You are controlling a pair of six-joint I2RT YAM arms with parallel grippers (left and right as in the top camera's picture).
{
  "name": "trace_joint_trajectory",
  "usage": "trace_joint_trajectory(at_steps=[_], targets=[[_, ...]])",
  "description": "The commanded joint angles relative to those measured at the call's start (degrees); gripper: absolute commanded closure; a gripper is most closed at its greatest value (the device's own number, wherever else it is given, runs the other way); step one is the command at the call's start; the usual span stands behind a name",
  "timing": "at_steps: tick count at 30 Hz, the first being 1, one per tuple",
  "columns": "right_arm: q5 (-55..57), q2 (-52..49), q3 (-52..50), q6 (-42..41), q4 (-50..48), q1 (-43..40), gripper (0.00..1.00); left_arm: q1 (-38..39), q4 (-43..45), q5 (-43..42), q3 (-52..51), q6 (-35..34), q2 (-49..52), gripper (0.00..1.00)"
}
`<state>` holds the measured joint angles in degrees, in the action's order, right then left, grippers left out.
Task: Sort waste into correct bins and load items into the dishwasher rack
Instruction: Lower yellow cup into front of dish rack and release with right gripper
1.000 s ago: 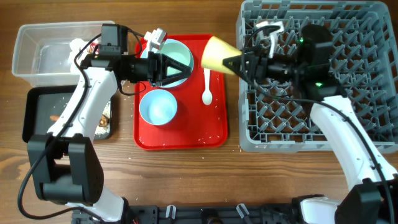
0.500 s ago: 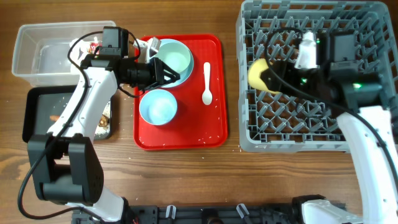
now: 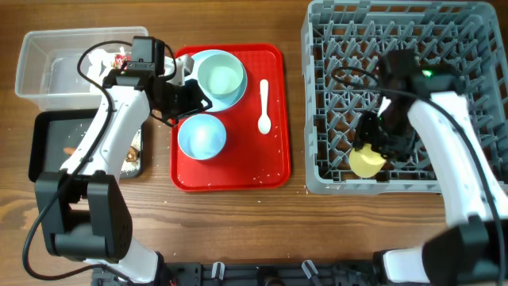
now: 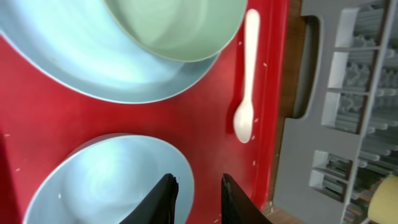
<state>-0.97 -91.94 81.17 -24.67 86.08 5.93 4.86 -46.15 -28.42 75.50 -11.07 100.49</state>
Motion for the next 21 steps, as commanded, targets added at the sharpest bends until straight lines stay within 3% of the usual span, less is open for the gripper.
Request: trace_joint_trajectory(at_steps=[1,4,7,9,15,21], targets=[[2.0,-4.9,0.7,-0.2,-0.6,0.0,0.49,0.2,-0.5,3.0,1.0,0.3,-0.6,0.75],[1.1,-7.5,0.1,0.8,-2.2,0.0,0.45,0.2,-0.5,3.8,1.0,0.3,-0.6,0.75],[1.1,-8.0,-0.3,0.9,-3.0,0.0,0.23,0.2,-0.6,3.9,1.0,0.3,-0.6,0.74],[1.1,-8.0,-0.2,0.9,-3.3,0.0,0.18,0.2,-0.6,4.0,1.0,0.3,-0.6,0.73],[0.9,-7.9,2.7,0.7,-3.0,0.0,0.17,0.2,-0.6,4.1,1.0,0.3,-0.6,0.72],[-1.8,-7.8,16.9,4.1,-0.5,0.9,0.21,0.2,-0.6,4.1,1.0,0.3,-0.6,0.72]])
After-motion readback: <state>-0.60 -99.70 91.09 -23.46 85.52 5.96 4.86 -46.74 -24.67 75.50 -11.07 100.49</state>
